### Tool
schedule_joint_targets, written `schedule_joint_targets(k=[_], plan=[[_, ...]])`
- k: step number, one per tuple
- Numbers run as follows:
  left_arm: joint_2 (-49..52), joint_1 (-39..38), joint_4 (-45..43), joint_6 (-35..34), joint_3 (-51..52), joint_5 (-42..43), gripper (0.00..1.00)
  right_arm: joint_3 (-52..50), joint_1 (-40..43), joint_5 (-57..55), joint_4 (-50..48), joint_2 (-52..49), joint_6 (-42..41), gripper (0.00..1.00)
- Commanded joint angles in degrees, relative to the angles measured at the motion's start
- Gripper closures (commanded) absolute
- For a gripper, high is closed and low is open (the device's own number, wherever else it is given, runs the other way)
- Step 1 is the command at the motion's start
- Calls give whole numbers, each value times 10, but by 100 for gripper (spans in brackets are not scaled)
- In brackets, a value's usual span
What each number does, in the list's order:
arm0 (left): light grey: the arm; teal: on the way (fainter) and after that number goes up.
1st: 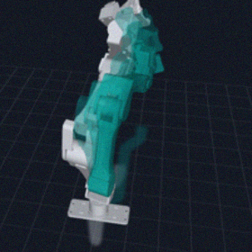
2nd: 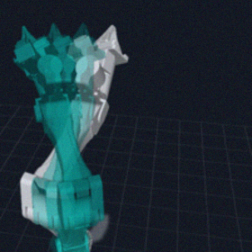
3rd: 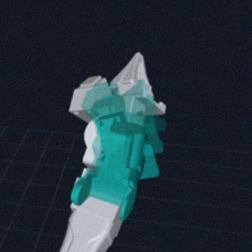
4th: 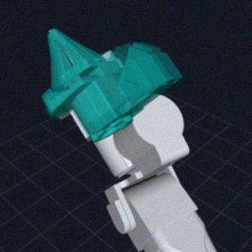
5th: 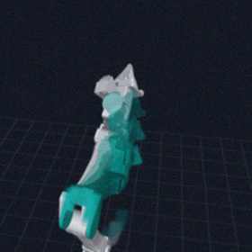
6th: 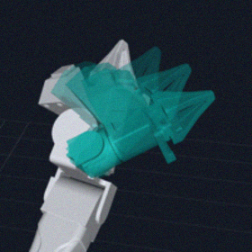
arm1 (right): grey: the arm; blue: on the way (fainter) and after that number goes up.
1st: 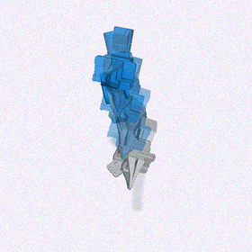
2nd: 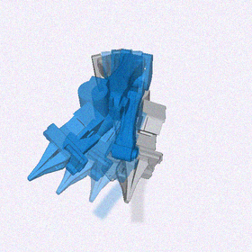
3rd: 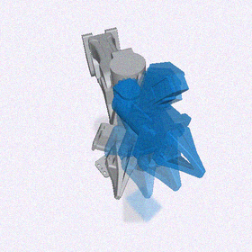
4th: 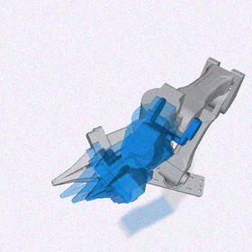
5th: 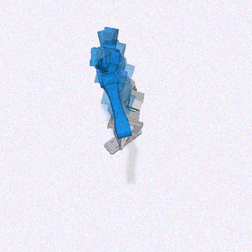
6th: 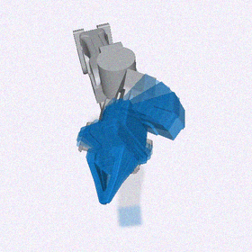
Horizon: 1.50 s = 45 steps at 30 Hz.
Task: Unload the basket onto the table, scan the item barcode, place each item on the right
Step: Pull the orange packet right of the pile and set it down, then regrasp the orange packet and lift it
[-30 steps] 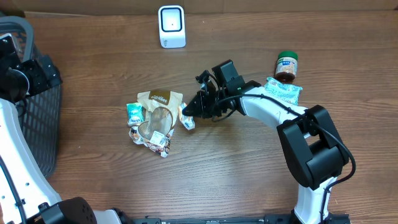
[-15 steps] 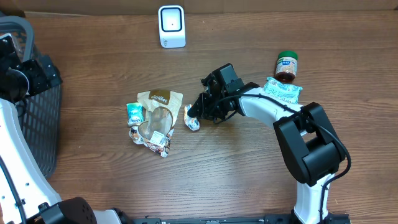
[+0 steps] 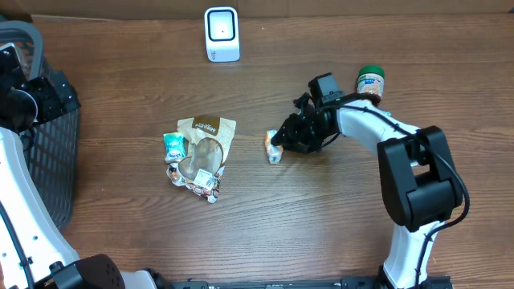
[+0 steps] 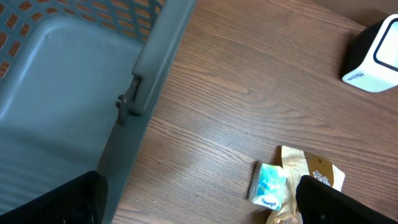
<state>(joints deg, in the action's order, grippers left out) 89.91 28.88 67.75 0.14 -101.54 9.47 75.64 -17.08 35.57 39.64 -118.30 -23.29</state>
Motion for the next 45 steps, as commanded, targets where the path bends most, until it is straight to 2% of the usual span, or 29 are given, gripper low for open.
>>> schedule_joint_targets(k=[1, 6, 13, 17, 20, 28, 36, 40, 44, 45], plan=[[-3, 0, 0, -5, -12, 6, 1, 41, 13, -86, 46, -7, 60, 56], [-3, 0, 0, -5, -12, 6, 0, 83, 15, -185, 118, -7, 84, 53], [-3, 0, 0, -5, -12, 6, 0, 166, 15, -172, 214, -7, 105, 65], [-3, 0, 0, -5, -12, 6, 0, 168, 14, -130, 245, -8, 150, 65], [-3, 0, 0, -5, -12, 6, 0, 146, 10, -128, 238, -8, 159, 64], [-3, 0, 0, -5, -12, 6, 0, 55, -3, -71, 144, -8, 159, 64], [-3, 0, 0, -5, -12, 6, 0, 45, -4, -70, 124, -12, 159, 65], [-3, 0, 0, -5, -12, 6, 0, 42, -4, -70, 116, -21, 154, 73], [-3, 0, 0, -5, -12, 6, 1, 42, -4, -70, 109, -29, 141, 96], [-3, 0, 0, -5, -12, 6, 1, 42, -4, -69, 110, -29, 141, 96]])
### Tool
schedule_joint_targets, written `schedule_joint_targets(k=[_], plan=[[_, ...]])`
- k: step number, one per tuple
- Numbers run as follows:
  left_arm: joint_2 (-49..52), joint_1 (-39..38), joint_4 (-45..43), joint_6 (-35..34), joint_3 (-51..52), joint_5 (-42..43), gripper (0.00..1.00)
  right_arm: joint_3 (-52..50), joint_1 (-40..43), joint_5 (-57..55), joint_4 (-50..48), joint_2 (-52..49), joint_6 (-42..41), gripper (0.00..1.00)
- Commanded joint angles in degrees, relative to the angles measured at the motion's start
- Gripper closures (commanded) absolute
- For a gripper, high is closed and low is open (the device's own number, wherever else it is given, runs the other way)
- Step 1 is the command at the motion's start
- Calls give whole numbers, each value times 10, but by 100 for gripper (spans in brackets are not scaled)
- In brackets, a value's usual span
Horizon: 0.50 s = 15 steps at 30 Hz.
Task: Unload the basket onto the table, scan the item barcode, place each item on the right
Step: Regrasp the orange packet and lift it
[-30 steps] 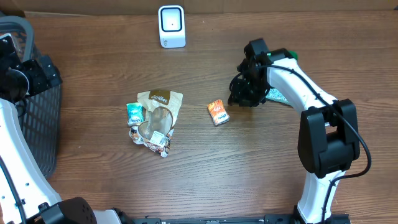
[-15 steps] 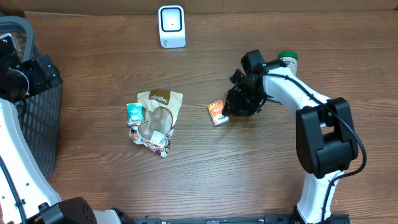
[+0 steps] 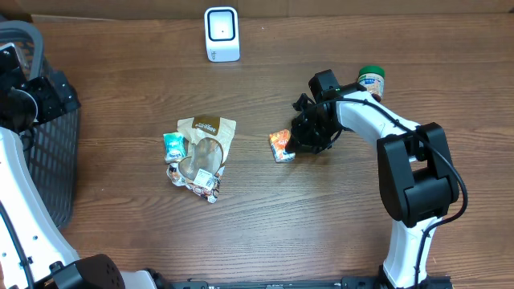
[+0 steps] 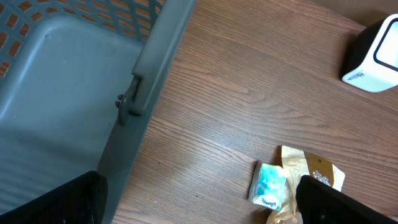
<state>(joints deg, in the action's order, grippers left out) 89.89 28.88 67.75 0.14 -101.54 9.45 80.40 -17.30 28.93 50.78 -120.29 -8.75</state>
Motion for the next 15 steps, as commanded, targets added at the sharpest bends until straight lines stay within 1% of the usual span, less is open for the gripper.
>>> schedule_joint_targets(k=[1, 3, 5, 8, 10, 11, 12, 14, 15], plan=[[-3, 0, 0, -5, -12, 7, 0, -5, -2, 3, 0, -9, -9, 96], [-3, 0, 0, -5, -12, 7, 0, -3, 0, 37, 5, -8, -14, 96], [-3, 0, 0, -5, -12, 7, 0, 2, 6, 102, 7, -5, -14, 96], [-3, 0, 0, -5, -12, 7, 0, 8, 20, 279, 0, 10, 17, 96], [-3, 0, 0, -5, -12, 7, 0, 10, 32, 442, -16, 25, 49, 96], [-3, 0, 0, -5, -12, 7, 0, 10, 35, 480, -23, 29, 50, 96], [-3, 0, 0, -5, -12, 7, 0, 10, 39, 551, -42, 36, 50, 96], [-3, 0, 0, -5, -12, 7, 1, 10, 39, 610, -62, 40, 42, 96], [-3, 0, 0, -5, -12, 7, 1, 12, 39, 610, -62, 40, 33, 96]])
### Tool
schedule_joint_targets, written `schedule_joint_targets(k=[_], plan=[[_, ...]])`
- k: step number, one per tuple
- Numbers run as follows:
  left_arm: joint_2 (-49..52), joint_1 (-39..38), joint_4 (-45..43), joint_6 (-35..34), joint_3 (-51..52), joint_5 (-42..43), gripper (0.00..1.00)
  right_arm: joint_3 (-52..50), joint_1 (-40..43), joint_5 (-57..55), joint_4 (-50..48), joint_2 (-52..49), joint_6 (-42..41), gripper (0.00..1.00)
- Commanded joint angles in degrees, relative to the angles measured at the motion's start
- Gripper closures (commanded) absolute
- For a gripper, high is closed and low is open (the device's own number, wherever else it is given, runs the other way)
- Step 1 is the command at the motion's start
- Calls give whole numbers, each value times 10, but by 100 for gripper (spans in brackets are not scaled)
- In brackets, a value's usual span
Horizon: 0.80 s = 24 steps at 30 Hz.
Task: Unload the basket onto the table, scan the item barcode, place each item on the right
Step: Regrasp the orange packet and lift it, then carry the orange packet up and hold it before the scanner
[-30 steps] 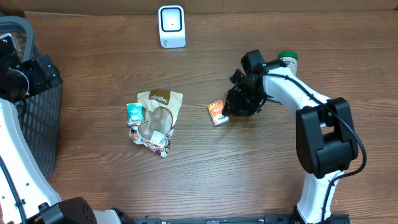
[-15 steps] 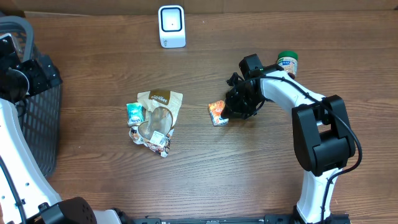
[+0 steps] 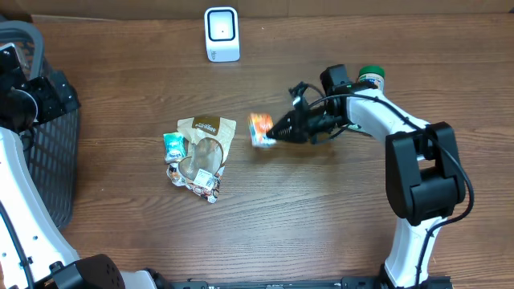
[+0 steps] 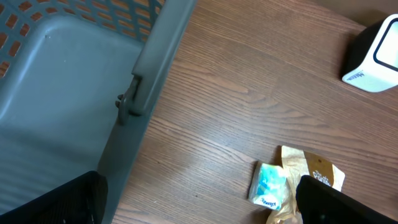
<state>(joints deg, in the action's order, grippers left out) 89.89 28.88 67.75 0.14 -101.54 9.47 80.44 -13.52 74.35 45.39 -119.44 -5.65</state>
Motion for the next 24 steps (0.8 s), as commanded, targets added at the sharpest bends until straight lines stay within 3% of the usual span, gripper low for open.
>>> schedule_joint_targets(k=[1, 10, 24], plan=[[-3, 0, 0, -5, -12, 6, 0, 12, 1, 156, -7, 32, -2, 96], [-3, 0, 0, -5, -12, 6, 0, 29, 1, 156, 9, 55, -50, 96], [-3, 0, 0, -5, -12, 6, 0, 41, 34, 156, 14, 264, -79, 96]])
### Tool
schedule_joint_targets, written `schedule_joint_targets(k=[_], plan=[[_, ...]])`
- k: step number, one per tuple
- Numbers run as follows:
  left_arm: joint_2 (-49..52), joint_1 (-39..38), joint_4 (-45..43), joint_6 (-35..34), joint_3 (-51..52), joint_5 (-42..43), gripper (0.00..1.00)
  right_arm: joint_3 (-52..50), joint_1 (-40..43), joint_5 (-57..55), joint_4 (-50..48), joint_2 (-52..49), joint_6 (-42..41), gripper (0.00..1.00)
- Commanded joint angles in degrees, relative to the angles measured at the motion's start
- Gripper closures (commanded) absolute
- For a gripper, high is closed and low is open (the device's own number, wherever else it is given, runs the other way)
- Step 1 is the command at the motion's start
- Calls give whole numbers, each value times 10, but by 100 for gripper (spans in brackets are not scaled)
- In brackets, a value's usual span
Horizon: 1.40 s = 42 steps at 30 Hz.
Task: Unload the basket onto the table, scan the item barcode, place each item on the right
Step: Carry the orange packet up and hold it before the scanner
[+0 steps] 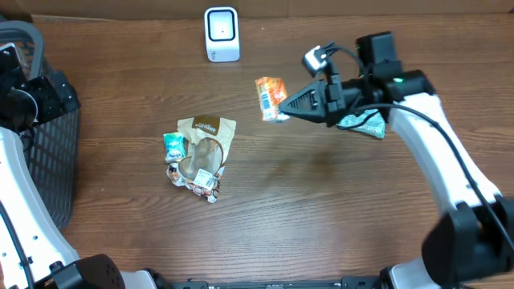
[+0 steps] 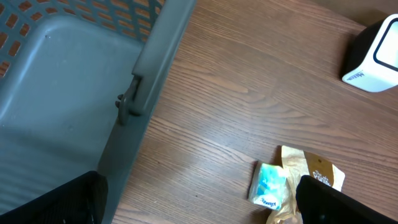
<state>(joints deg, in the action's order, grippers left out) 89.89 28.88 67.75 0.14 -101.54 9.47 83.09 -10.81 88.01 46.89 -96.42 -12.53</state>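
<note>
A small orange packet (image 1: pixel 271 98) with a white barcode label facing up hangs above the table, right of and below the white scanner (image 1: pixel 221 34). My right gripper (image 1: pixel 283 112) is shut on the packet's lower right edge, the arm reaching in from the right. The scanner also shows at the top right of the left wrist view (image 2: pixel 375 57). My left gripper (image 2: pixel 199 214) sits at the far left over the basket, its two dark fingers (image 2: pixel 62 202) wide apart with nothing between them.
A dark plastic basket (image 1: pixel 48 160) stands at the left edge. A brown pouch (image 1: pixel 205 140), a teal tissue pack (image 1: pixel 173 146) and a small wrapped item (image 1: pixel 202 183) lie together mid-table. A green and white thing (image 1: pixel 365 122) shows under the right arm.
The right gripper has gone from low over the table to higher and further back, carrying the orange packet closer to the scanner with its barcode now facing up. The left arm has not moved.
The packet lay on the table with my right gripper down at it. Then the gripper was on it with its orange face showing. Then the packet was held further left, and now it is held up near the scanner. The left gripper stayed open by the basket.
</note>
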Motion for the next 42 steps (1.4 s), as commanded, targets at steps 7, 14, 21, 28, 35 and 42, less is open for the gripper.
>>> schedule_joint_targets(k=[7, 14, 21, 28, 35, 42], plan=[[-3, 0, 0, -5, -12, 6, 0, 14, 9, 19, -1, 55, -14, 96], [-3, 0, 0, -5, -12, 6, 0, 14, 9, 16, -1, 55, -9, 96], [-3, 0, 0, -5, -12, 6, 0, 14, 1, -24, -1, 55, -8, 96], [-3, 0, 0, -5, -12, 6, 0, 13, -21, -87, 14, 54, 4, 96], [-3, 0, 0, -5, -12, 6, 0, 21, -24, -437, 75, 54, -30, 96], [-3, 0, 0, -5, -12, 6, 0, 224, -50, -674, 195, -8, -38, 96]])
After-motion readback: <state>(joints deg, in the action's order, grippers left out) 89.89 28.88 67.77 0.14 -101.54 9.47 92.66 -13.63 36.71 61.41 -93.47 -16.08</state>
